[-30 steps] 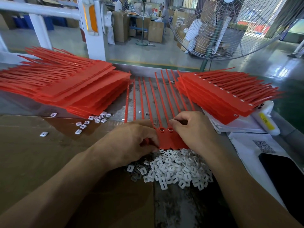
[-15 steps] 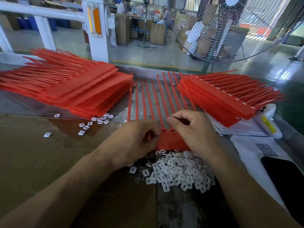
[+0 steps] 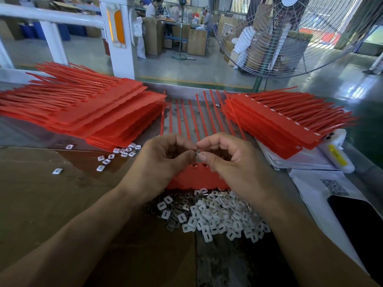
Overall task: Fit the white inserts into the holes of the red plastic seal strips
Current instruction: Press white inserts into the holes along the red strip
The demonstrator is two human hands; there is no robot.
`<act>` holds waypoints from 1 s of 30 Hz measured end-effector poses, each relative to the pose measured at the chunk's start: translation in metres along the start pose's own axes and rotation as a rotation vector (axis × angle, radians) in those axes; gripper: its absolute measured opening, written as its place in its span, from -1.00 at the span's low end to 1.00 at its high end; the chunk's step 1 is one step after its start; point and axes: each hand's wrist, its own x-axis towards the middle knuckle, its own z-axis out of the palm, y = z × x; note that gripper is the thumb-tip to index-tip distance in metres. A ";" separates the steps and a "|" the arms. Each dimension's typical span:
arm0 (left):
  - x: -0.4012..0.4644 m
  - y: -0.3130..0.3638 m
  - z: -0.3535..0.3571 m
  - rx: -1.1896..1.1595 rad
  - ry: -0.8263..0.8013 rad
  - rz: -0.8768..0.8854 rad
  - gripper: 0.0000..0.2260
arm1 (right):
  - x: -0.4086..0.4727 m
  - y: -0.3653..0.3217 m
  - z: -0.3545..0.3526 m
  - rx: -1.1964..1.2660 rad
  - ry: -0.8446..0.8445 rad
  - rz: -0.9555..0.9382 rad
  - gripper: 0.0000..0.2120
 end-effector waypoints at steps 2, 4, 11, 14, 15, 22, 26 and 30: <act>-0.001 0.000 0.000 -0.045 0.001 -0.006 -0.91 | 0.000 0.002 0.000 0.011 0.000 -0.004 -0.79; -0.002 0.002 0.000 -0.070 -0.006 -0.011 -0.84 | 0.000 0.003 0.000 0.015 -0.004 -0.014 -0.74; -0.001 0.008 0.000 -0.098 -0.059 -0.017 -0.70 | 0.001 0.001 -0.005 -0.080 -0.060 -0.086 -0.88; -0.002 0.008 0.000 -0.109 -0.044 -0.036 -0.73 | 0.001 0.000 -0.006 -0.090 -0.030 -0.111 -0.91; -0.002 0.008 0.000 -0.097 -0.039 -0.040 -0.74 | 0.001 0.002 -0.008 -0.100 -0.004 -0.096 -0.90; -0.005 0.003 -0.003 0.197 -0.051 0.027 -0.90 | 0.011 0.035 -0.039 -0.333 0.136 0.264 -0.87; -0.007 0.002 -0.005 0.504 -0.164 0.082 -0.93 | 0.011 0.040 -0.039 -0.481 0.056 0.330 -0.88; -0.007 0.003 -0.003 0.661 -0.239 0.127 -0.94 | 0.010 0.036 -0.038 -0.535 0.017 0.319 -0.89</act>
